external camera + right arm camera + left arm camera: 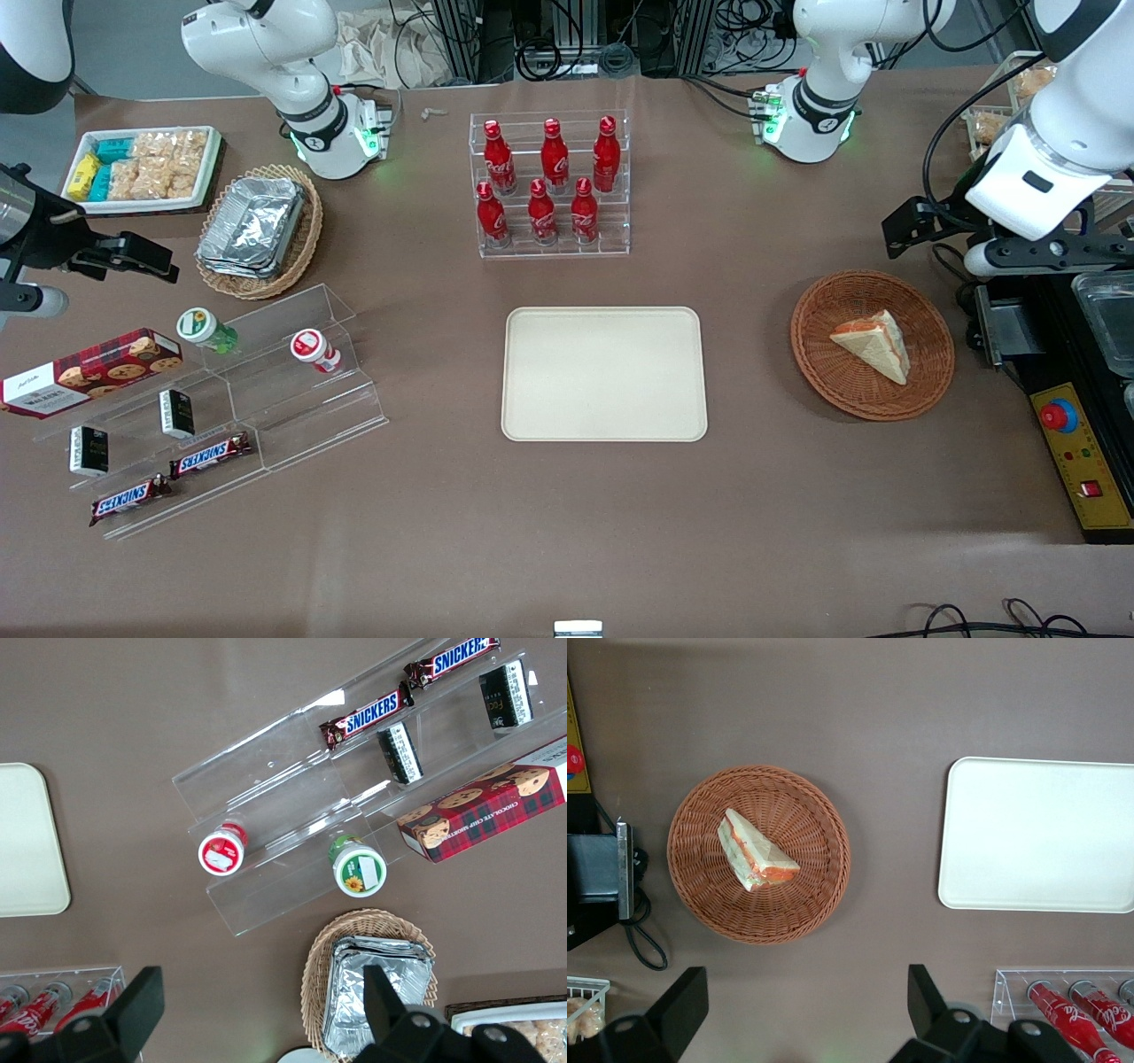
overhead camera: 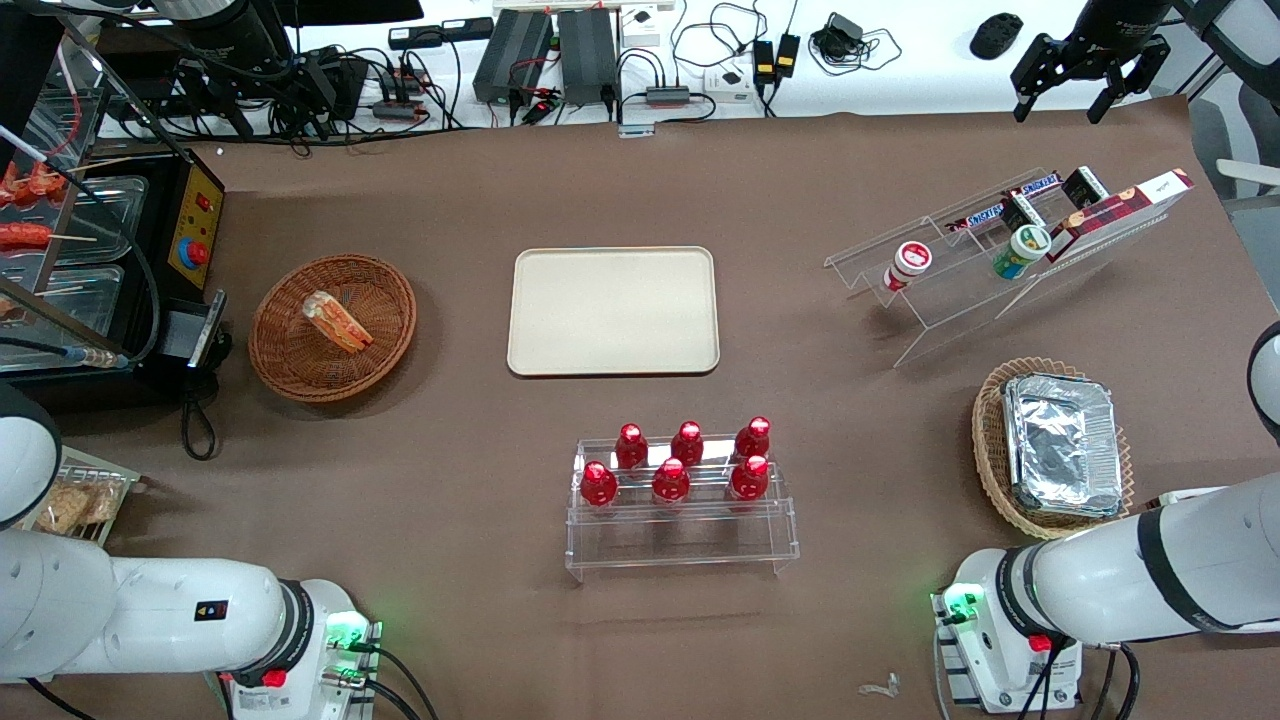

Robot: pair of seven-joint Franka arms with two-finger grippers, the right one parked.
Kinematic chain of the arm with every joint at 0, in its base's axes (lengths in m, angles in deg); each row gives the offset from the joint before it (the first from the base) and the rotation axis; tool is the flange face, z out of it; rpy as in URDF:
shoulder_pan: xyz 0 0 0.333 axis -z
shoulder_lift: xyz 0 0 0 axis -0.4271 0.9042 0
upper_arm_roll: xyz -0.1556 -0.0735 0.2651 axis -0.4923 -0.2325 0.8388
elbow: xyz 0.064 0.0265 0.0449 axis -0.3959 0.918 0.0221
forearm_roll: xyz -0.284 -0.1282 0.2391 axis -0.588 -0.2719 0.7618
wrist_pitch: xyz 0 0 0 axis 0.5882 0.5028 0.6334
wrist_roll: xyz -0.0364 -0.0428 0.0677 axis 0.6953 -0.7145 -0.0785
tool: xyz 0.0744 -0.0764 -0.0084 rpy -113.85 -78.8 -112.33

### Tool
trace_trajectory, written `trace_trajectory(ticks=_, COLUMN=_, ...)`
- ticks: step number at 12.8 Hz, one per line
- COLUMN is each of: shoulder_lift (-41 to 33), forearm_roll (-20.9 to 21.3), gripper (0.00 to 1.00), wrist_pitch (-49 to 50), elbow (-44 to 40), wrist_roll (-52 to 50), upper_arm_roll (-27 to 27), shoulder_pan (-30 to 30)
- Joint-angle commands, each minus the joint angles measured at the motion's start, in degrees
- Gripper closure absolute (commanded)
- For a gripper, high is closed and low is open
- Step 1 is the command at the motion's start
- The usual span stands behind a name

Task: Place sandwich from basket to tray
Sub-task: 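Move the left gripper over the wrapped sandwich in the wicker basket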

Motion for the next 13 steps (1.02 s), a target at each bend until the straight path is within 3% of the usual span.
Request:
trace_trajectory(ticks=1, shoulder_lift=-1.38, forearm_roll=0.02, gripper=0.00, wrist_pitch=0.94, elbow=0.42, wrist_roll=0.90, upper_arm_roll=-0.49, shoulder_pan=-0.94)
trace_trajectory(ticks=6, shoulder_lift=-1.12, forearm_roll=0.90, gripper=0.00, wrist_pitch=2.86, elbow=0.77, wrist_roll=1.07, upper_arm_roll=-0.32, shoulder_pan=-1.02)
trace_trajectory(ticks=9, shoulder_lift=-1.55, forearm_roll=1.68, gripper=0.00, wrist_pitch=3.16, elbow=1.21, wrist_roll=0.55, upper_arm_roll=4.07, shoulder_pan=-1.03)
trace_trajectory(ticks=13, shoulder_lift=-11.11, forearm_roll=0.72, gripper=0.00, wrist_pitch=-4.75, elbow=17.61, wrist_roll=0.02, upper_arm_roll=8.89, shoulder_pan=-1.03)
